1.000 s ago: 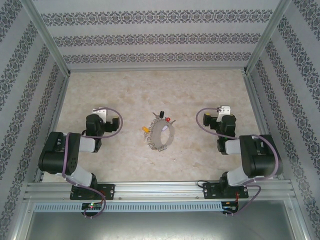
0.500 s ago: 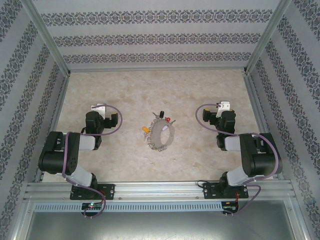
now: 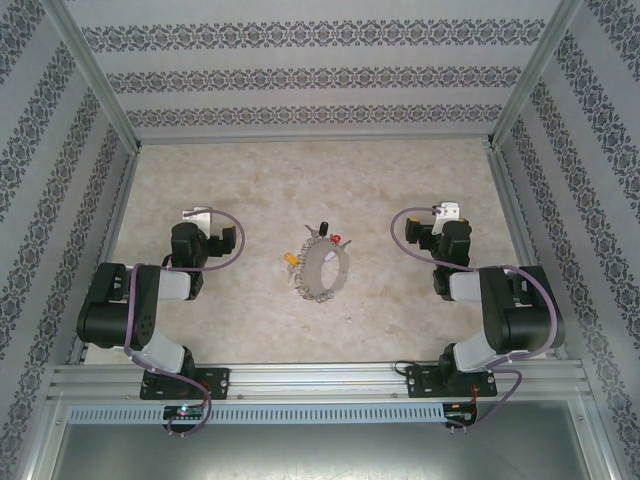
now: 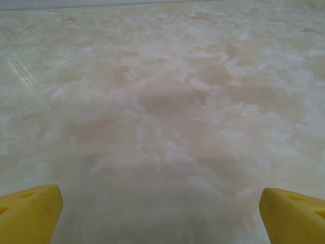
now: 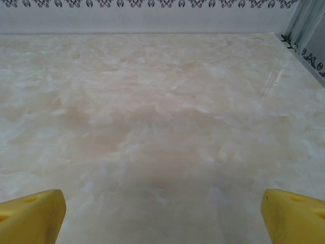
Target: Put the keys on the keyring
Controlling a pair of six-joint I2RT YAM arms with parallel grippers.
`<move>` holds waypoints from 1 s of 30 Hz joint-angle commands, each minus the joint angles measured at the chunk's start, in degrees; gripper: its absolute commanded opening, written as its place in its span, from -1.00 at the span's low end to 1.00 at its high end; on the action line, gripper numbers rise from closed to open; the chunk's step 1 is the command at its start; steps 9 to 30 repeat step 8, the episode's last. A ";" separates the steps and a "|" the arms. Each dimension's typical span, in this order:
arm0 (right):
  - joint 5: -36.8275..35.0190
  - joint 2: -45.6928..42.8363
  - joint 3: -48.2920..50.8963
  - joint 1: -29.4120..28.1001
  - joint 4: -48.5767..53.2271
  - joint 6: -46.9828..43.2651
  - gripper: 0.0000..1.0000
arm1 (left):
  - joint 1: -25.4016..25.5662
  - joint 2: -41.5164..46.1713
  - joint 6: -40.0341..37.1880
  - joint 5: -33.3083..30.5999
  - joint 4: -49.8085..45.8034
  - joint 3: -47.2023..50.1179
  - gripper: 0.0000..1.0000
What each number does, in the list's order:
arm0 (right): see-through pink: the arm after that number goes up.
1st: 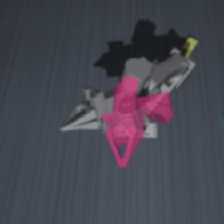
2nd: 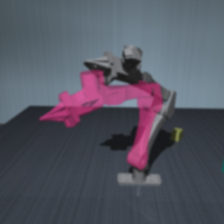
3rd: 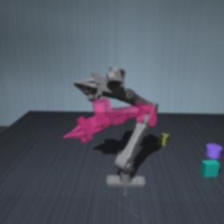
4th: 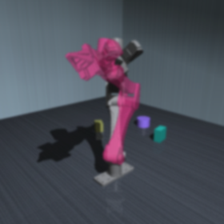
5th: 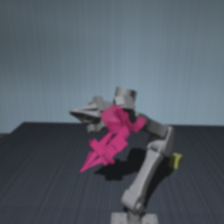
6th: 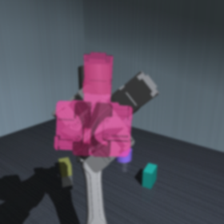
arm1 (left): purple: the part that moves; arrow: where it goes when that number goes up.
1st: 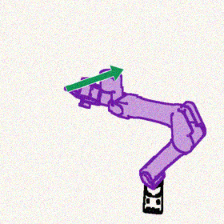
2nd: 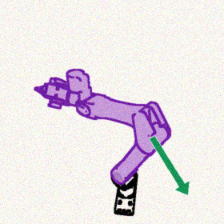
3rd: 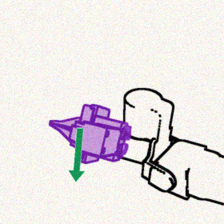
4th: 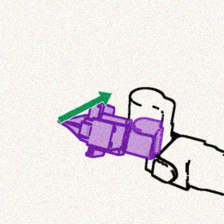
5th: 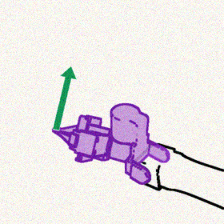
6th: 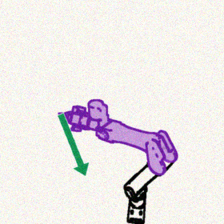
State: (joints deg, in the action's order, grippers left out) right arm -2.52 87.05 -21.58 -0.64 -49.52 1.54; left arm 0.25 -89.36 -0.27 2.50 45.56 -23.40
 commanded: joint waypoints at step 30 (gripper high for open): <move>0.50 -0.69 -0.48 -0.59 -1.48 -0.45 0.97 | 0.05 -0.09 -0.43 -1.05 1.99 -0.33 0.99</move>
